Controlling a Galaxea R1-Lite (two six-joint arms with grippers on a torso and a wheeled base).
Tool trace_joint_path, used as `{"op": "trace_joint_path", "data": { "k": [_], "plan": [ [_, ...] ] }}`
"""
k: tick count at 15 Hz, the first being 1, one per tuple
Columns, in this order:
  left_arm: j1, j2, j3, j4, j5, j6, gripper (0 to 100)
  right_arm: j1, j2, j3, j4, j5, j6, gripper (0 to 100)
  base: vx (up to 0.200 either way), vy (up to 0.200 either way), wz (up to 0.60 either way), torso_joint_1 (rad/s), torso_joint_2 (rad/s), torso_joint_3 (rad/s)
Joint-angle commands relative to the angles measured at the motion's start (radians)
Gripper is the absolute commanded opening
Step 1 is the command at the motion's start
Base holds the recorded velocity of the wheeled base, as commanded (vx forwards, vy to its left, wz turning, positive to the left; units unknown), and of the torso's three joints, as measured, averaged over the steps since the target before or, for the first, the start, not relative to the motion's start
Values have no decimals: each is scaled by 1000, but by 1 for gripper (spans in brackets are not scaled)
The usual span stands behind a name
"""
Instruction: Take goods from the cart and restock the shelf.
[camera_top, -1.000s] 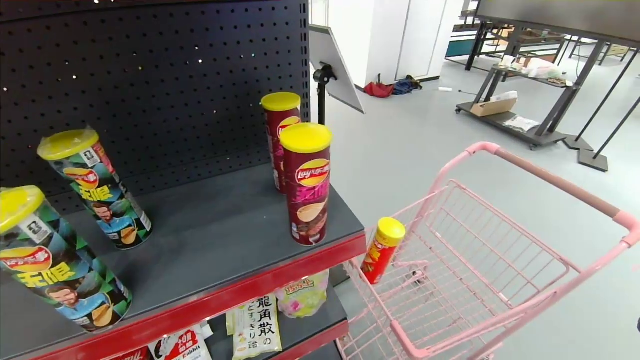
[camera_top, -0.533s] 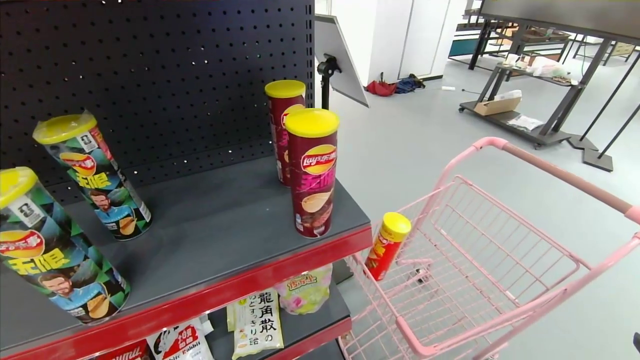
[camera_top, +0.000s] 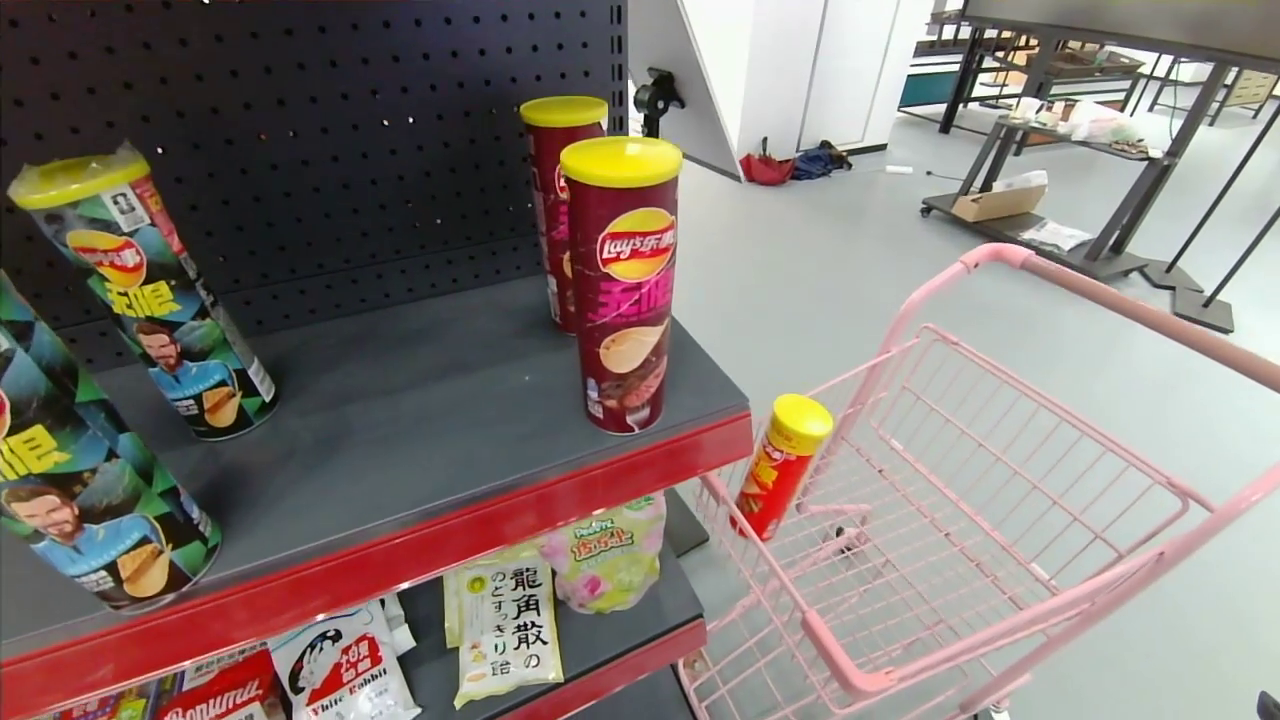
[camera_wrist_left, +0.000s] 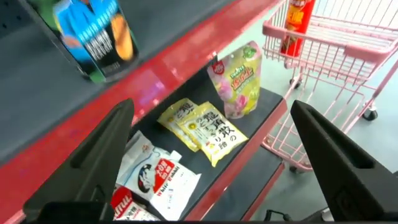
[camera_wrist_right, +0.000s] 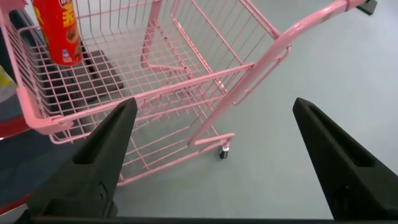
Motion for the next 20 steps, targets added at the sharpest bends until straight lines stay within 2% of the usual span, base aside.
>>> {"op": "trace_joint_path", "data": {
  "k": [1,4,6,7,8,10,11,13,14,15,16,18,19,20],
  "plan": [
    [0,2,1,0,0,0,100,0,-2,7,0,1,0,100,0,0,0,-178,544,354],
    [0,0,7,0,0,2,100,-2,-2,23,0,-4,0,100,0,0,0,-180,557,360],
    [0,0,14,-2,1,14,100,-5,24,12,0,-4,0,100,0,0,0,-81,254,151],
    [0,0,17,-2,1,14,100,2,85,-22,-26,5,3,100,0,0,0,-32,100,76],
    [0,0,33,-5,3,15,100,17,222,-111,-92,27,35,100,0,0,0,-17,56,41],
    [0,0,60,-8,9,15,100,78,509,-269,-307,103,158,100,0,0,0,0,0,0],
    [0,0,74,-13,11,15,100,84,628,-281,-381,106,161,100,0,0,0,0,0,0],
    [0,0,83,-13,14,9,100,109,726,-261,-414,142,164,100,0,0,0,0,0,0],
    [14,0,82,-9,64,9,100,164,785,-270,-420,215,184,100,0,0,0,0,0,0],
    [20,-1,82,-9,101,-1,100,199,883,-270,-497,223,202,100,0,0,0,0,0,0],
    [20,-3,80,-9,101,-12,100,209,998,-253,-651,226,211,100,0,0,0,0,0,0],
    [20,-3,80,-9,98,-12,100,210,1203,-241,-921,232,207,100,0,0,0,0,0,0],
    [20,-3,82,-9,87,-15,100,212,1348,-244,-1105,237,202,100,0,0,0,0,0,0],
    [20,-3,82,-11,84,-18,100,222,1427,-244,-1192,252,198,100,0,0,0,0,0,0]
  ]
}}
